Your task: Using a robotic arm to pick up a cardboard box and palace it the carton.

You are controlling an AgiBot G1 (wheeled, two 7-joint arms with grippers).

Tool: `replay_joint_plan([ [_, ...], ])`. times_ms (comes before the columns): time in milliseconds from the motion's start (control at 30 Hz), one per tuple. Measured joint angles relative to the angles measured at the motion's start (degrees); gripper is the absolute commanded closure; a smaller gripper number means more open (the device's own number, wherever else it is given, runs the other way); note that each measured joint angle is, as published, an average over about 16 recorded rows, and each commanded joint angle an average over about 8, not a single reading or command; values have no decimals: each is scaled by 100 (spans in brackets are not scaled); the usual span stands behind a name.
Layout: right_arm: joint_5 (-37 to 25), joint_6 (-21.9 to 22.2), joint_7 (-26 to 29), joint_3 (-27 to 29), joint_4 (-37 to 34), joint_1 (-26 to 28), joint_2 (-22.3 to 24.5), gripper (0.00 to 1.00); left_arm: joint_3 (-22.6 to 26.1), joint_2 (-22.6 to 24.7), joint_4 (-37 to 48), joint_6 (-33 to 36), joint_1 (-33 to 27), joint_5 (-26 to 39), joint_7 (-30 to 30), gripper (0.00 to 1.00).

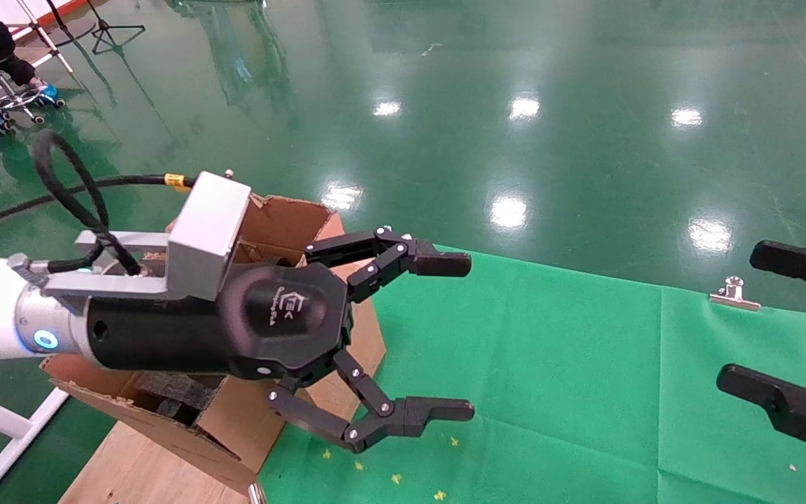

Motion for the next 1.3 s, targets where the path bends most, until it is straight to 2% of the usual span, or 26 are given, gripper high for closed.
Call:
replay_joint_plan([
  [367,0,0,0,0,0,0,0,0,-1,0,-1,1,1,-1,1,0],
  [400,0,0,0,0,0,0,0,7,-1,-1,-1,1,1,0,1,0],
  [433,0,0,0,0,0,0,0,18,-1,-2,-2,0,1,2,2,0],
  [633,0,0,0,0,0,0,0,93,28,-84,-26,-30,-39,171,-5,0],
  [667,0,0,0,0,0,0,0,99,41,-111,-35,-44,-55,233,-17,0],
  [1300,1,3,0,0,-2,-1,1,100,480,-751,-186,-513,-527,1948,-707,0],
])
